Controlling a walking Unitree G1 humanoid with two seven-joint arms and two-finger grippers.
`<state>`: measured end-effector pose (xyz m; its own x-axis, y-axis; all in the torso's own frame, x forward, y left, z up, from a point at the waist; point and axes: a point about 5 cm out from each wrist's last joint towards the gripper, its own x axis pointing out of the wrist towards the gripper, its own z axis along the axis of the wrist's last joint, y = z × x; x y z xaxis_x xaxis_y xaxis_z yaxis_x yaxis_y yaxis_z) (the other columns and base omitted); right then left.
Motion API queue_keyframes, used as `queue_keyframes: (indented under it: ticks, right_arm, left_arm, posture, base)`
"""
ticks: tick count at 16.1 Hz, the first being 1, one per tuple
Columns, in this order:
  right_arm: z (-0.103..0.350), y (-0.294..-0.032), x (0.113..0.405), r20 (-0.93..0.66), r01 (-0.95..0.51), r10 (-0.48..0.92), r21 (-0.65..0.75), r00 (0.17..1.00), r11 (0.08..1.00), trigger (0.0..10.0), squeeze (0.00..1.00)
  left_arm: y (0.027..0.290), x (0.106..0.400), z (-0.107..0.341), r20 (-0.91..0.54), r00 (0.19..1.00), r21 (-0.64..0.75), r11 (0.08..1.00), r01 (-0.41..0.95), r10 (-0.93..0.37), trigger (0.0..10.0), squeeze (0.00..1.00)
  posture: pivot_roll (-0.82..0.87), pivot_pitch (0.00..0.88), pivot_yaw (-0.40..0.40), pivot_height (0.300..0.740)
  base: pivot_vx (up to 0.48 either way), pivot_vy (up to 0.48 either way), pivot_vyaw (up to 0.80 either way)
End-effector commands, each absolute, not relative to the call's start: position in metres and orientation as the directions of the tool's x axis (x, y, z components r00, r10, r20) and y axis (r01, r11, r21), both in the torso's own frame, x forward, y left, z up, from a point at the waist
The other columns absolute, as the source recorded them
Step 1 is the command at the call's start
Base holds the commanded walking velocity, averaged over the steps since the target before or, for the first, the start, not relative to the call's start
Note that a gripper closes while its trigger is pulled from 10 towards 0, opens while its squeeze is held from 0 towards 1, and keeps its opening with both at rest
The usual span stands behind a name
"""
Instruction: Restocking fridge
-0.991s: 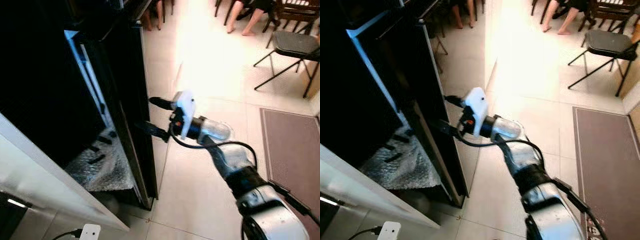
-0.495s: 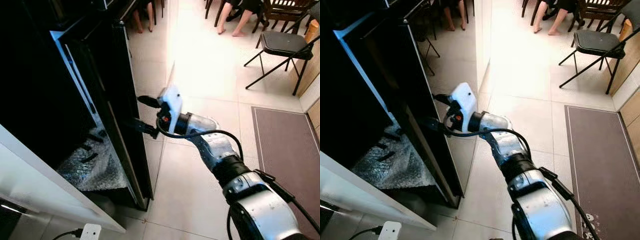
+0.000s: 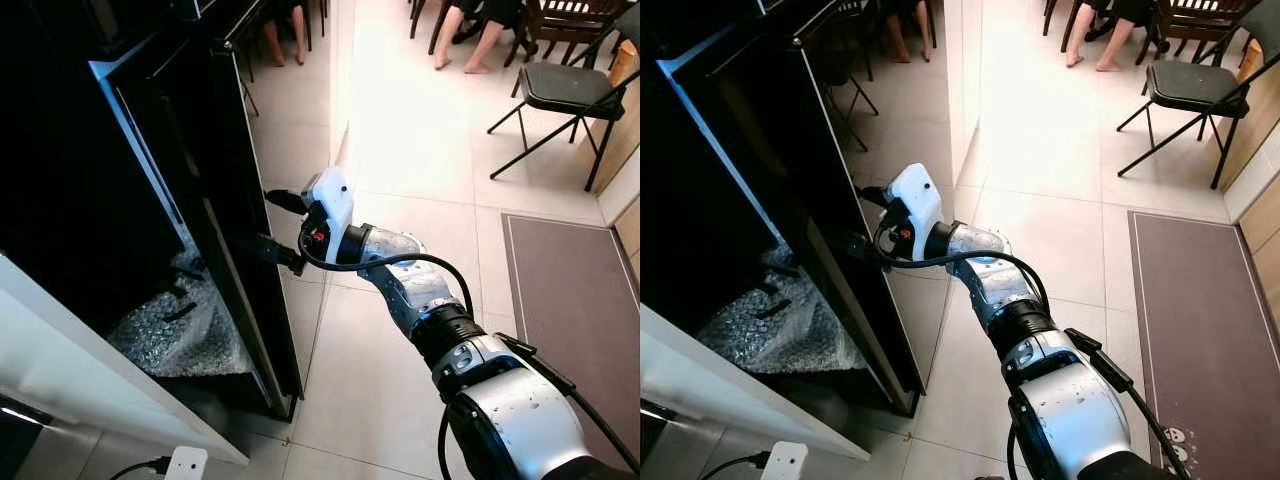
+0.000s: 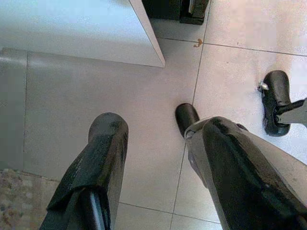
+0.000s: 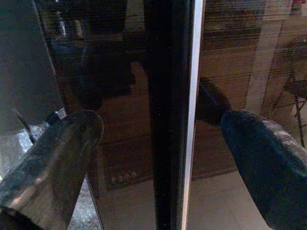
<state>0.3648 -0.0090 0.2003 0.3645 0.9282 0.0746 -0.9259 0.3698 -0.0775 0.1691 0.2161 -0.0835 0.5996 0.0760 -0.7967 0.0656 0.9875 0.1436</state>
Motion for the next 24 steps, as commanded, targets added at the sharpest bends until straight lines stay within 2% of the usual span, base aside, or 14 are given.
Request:
queue_keyframes:
  ticks: [1, 7, 11, 12, 13, 14, 15, 16, 17, 19, 20, 21, 22, 24]
  right_arm:
    - [0.216, 0.002, 0.359, 0.147, -0.930, 0.936, -0.140, 0.319, 0.339, 10.0, 0.00]
    - [0.193, -0.049, 0.334, 0.204, -0.890, 0.891, -0.132, 0.406, 0.436, 10.0, 0.00]
    - [0.165, -0.115, 0.296, 0.212, -0.790, 0.769, 0.022, 0.603, 0.613, 10.0, 0.00]
    - [0.135, -0.148, 0.285, 0.179, -0.684, 0.660, 0.174, 0.730, 0.709, 10.0, 0.00]
    - [0.117, -0.163, 0.280, 0.146, -0.615, 0.599, 0.237, 0.788, 0.752, 10.0, 0.00]
    - [0.077, -0.191, 0.271, 0.028, -0.433, 0.450, 0.329, 0.892, 0.839, 10.0, 0.00]
    - [0.045, -0.208, 0.264, -0.106, -0.274, 0.328, 0.349, 0.939, 0.896, 10.0, 0.00]
    - [0.017, -0.220, 0.254, -0.235, -0.136, 0.229, 0.354, 0.945, 0.925, 10.0, 0.00]
    - [-0.034, -0.233, 0.219, -0.504, 0.123, 0.044, 0.294, 0.863, 0.948, 10.0, 0.00]
    - [-0.071, -0.228, 0.174, -0.715, 0.275, -0.041, 0.214, 0.697, 0.937, 10.0, 0.00]
    - [-0.089, -0.219, 0.146, -0.814, 0.307, -0.048, 0.163, 0.579, 0.938, 10.0, 0.00]
    - [-0.089, -0.219, 0.146, -0.814, 0.307, -0.048, 0.163, 0.579, 0.938, 10.0, 0.00]
    - [-0.099, -0.208, 0.128, -0.859, 0.309, -0.053, 0.125, 0.509, 0.943, 10.0, 0.00]
    - [-0.099, -0.196, 0.135, -0.836, 0.293, -0.037, 0.151, 0.547, 0.944, 10.0, 0.00]
  left_arm:
    - [0.217, 0.162, -0.087, -0.811, 0.579, 0.160, 0.984, 0.079, 0.085, 10.0, 0.00]
    - [0.215, 0.159, -0.088, -0.816, 0.573, 0.153, 0.985, 0.084, 0.079, 10.0, 0.00]
    - [0.216, 0.158, -0.088, -0.816, 0.572, 0.154, 0.984, 0.085, 0.079, 10.0, 0.00]
    - [0.217, 0.158, -0.088, -0.817, 0.572, 0.155, 0.984, 0.086, 0.079, 10.0, 0.00]
    - [0.217, 0.158, -0.088, -0.817, 0.571, 0.156, 0.984, 0.088, 0.079, 10.0, 0.00]
    - [0.217, 0.159, -0.088, -0.818, 0.571, 0.157, 0.983, 0.091, 0.078, 10.0, 0.00]
    - [0.217, 0.159, -0.088, -0.818, 0.570, 0.157, 0.983, 0.093, 0.077, 10.0, 0.00]
    - [0.218, 0.159, -0.088, -0.818, 0.570, 0.158, 0.983, 0.094, 0.076, 10.0, 0.00]
    - [0.218, 0.160, -0.087, -0.818, 0.570, 0.157, 0.983, 0.097, 0.075, 10.0, 0.00]
    - [0.217, 0.161, -0.087, -0.817, 0.572, 0.156, 0.983, 0.099, 0.072, 10.0, 0.00]
    - [0.217, 0.162, -0.087, -0.818, 0.571, 0.155, 0.983, 0.102, 0.069, 10.0, 0.00]
    - [0.217, 0.162, -0.087, -0.818, 0.571, 0.155, 0.983, 0.102, 0.069, 10.0, 0.00]
    - [0.218, 0.162, -0.087, -0.818, 0.571, 0.156, 0.982, 0.104, 0.070, 10.0, 0.00]
    - [0.220, 0.162, -0.086, -0.819, 0.570, 0.151, 0.983, 0.102, 0.067, 10.0, 0.00]
  posture:
    - [-0.02, 0.102, 0.017, 0.740]
    - [-0.05, 0.127, 0.020, 0.740]
    - [-0.05, 0.134, 0.017, 0.740]
    - [-0.06, 0.136, 0.017, 0.740]
    - [-0.06, 0.136, 0.018, 0.740]
    - [-0.06, 0.137, 0.021, 0.740]
    - [-0.06, 0.136, 0.021, 0.740]
    - [-0.06, 0.136, 0.022, 0.740]
    - [-0.06, 0.134, 0.023, 0.740]
    - [-0.05, 0.131, 0.029, 0.740]
    - [-0.04, 0.129, 0.033, 0.740]
    - [-0.04, 0.129, 0.033, 0.740]
    - [-0.03, 0.127, 0.034, 0.740]
    - [-0.05, 0.131, 0.040, 0.740]
  base:
    - [0.000, 0.000, 0.00]
    - [0.000, 0.000, 0.00]
    - [0.000, 0.000, 0.00]
    - [0.000, 0.000, 0.00]
    - [0.000, 0.000, 0.00]
    - [0.000, 0.000, 0.00]
    - [0.000, 0.000, 0.00]
    - [0.000, 0.000, 0.00]
    - [0.000, 0.000, 0.00]
    - [0.000, 0.000, 0.00]
    - [0.000, 0.000, 0.00]
    - [0.000, 0.000, 0.00]
    - [0.000, 0.000, 0.00]
    - [0.000, 0.000, 0.00]
